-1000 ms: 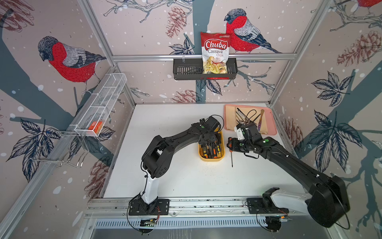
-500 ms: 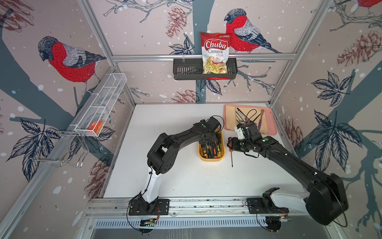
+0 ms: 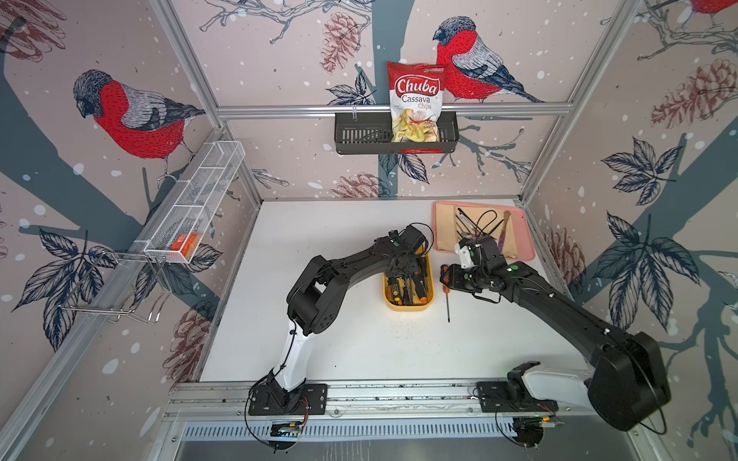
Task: Take out the screwdriver from the storage box
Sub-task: Pick up the screwdriver from the storage box, then place the screwdriver at the center of the board.
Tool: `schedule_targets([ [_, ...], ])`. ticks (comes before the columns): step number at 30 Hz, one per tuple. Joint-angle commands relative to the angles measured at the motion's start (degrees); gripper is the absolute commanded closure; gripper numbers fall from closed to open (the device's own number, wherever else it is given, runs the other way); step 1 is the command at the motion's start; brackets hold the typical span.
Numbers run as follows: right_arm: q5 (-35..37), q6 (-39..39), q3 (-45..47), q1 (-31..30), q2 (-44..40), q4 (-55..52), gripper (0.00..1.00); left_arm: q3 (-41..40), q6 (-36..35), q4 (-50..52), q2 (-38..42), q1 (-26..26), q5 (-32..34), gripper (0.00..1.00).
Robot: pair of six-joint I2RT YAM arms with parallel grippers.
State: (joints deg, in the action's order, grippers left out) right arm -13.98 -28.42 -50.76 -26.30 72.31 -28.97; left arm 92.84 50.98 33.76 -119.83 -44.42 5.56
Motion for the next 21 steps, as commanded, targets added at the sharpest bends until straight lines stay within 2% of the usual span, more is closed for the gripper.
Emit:
schedule_targets([
  [1,-0.61,0.75,0.2,0.17,-0.24,0.69,0.63,0.99,-2.34,3.2,1.94,0.13,-0.59,0.88],
  [13,-0.92,0.33,-0.23,0.58,-0.3,0.26,0.63,1.27,-10.69,10.14,10.11,0.54,-1.61,0.9],
  [21,-1.25,-0.63,-0.48,0.15,-0.25,0.6,0.63,-5.31,-14.54,12.32,17.9,3.63,-2.14,0.91],
])
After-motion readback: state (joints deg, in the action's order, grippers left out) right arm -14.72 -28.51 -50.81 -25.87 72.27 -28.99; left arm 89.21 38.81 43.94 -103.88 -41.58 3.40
